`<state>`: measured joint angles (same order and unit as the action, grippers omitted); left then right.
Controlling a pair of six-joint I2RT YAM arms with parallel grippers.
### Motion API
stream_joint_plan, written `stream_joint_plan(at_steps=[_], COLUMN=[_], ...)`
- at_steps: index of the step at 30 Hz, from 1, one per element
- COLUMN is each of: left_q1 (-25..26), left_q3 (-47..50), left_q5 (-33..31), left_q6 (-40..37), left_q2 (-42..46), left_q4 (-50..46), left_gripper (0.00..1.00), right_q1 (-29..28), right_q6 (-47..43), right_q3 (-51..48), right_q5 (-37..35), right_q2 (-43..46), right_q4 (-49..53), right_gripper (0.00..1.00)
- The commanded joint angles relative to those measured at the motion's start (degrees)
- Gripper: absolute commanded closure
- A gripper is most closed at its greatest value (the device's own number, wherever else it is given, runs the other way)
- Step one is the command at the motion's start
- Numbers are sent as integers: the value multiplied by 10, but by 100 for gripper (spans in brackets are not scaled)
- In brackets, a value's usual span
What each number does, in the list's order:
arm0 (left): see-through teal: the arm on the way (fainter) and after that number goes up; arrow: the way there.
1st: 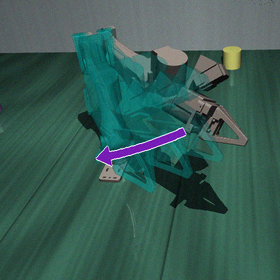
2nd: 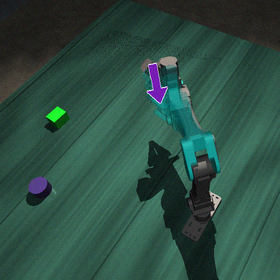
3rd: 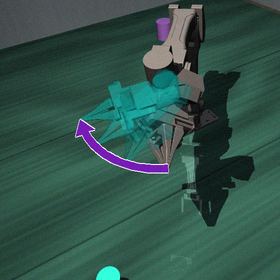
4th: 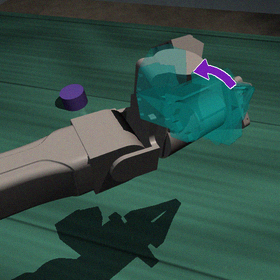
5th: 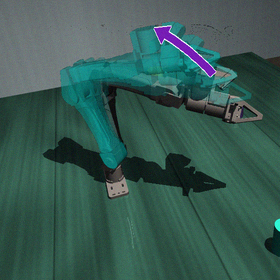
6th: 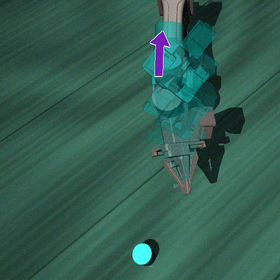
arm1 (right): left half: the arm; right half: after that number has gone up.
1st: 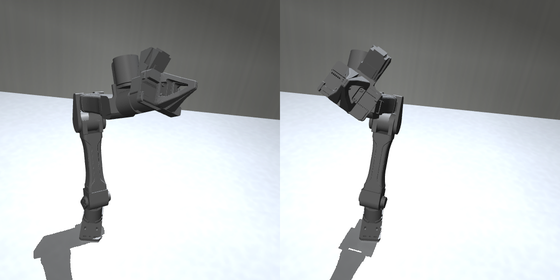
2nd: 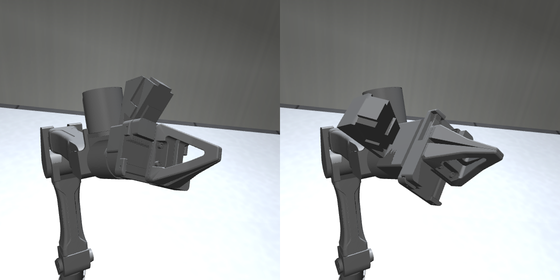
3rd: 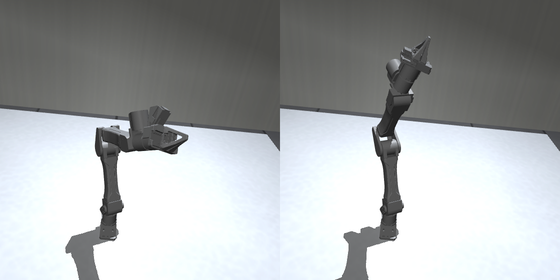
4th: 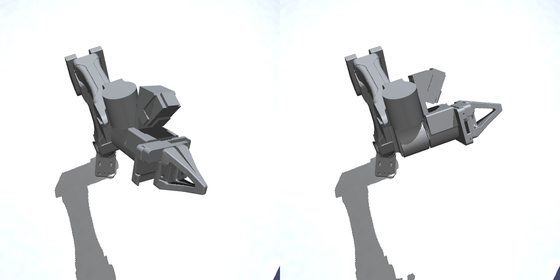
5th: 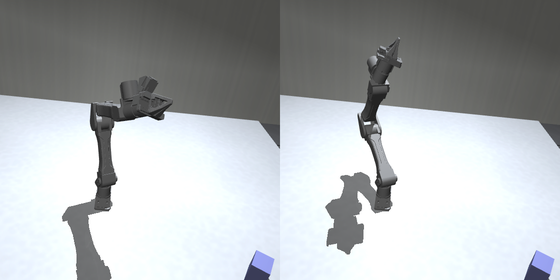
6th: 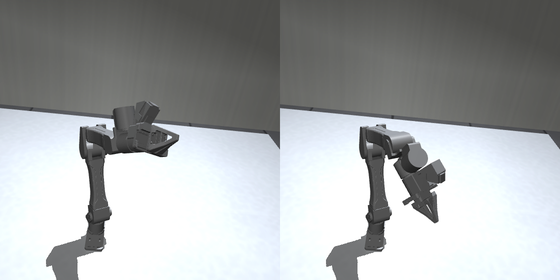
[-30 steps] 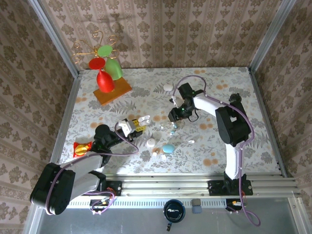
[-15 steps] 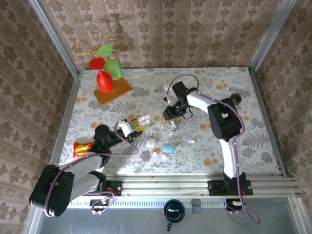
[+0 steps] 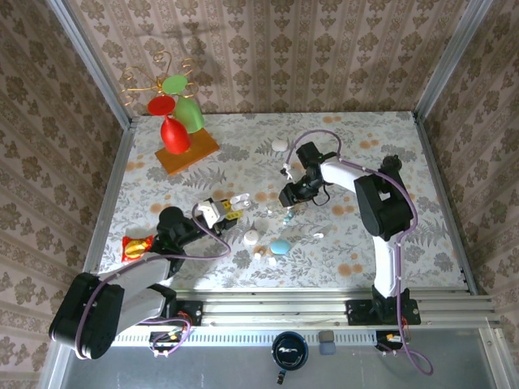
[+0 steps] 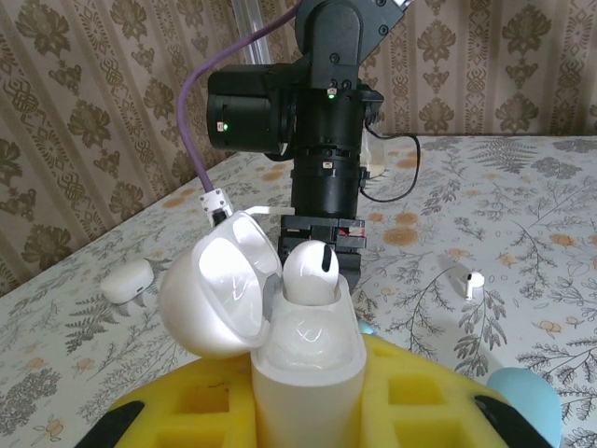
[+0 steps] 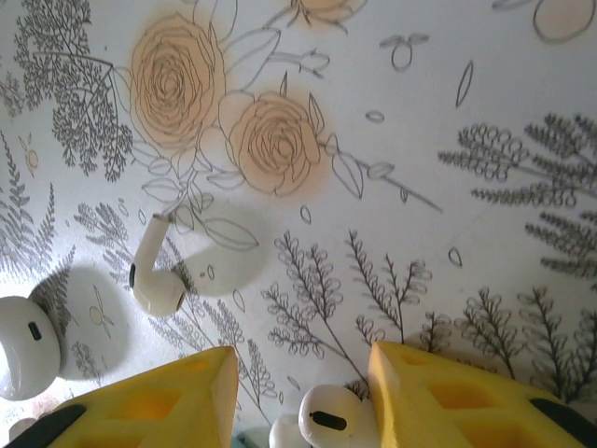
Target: Insert the wireless bluetooth earbuds into the charging case
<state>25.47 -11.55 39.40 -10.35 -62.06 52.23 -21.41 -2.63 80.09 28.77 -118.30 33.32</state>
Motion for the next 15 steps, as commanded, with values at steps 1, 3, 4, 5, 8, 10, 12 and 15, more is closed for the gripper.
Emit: stream_joint_plan(at_steps=[1,3,4,5,8,10,12,15], left_q1=[3,3,3,3,3,3,3,3], left_q3=[-11,-11,-11,-10,-7,-6,-6,-7], left_q5=[11,13,12,13,11,11,10,10], left_q6=[-10,-10,-10,-9,-9,-8,-9,-11], left_q2=[-3,-3,-2,-1,4,7,10,10], left_q4=[13,14,15,16,16,15,12,12], left_gripper=[100,100,100,100,100,100,100,100], right_q1=[4,7,8,9,13,14,17,22], right_q6=[7,9,9,9,12,13,16,16], right_q3=[-31,-39,-42,-46,-58,-66,-77,-85], right_q5=[-6,-3,0,0,-1,-10,-18,-18], right_q2=[17,21,23,25,32,41,52,58], right_q4=[44,42,43,44,42,43,39,35], right_gripper=[56,56,56,56,55,56,58,61])
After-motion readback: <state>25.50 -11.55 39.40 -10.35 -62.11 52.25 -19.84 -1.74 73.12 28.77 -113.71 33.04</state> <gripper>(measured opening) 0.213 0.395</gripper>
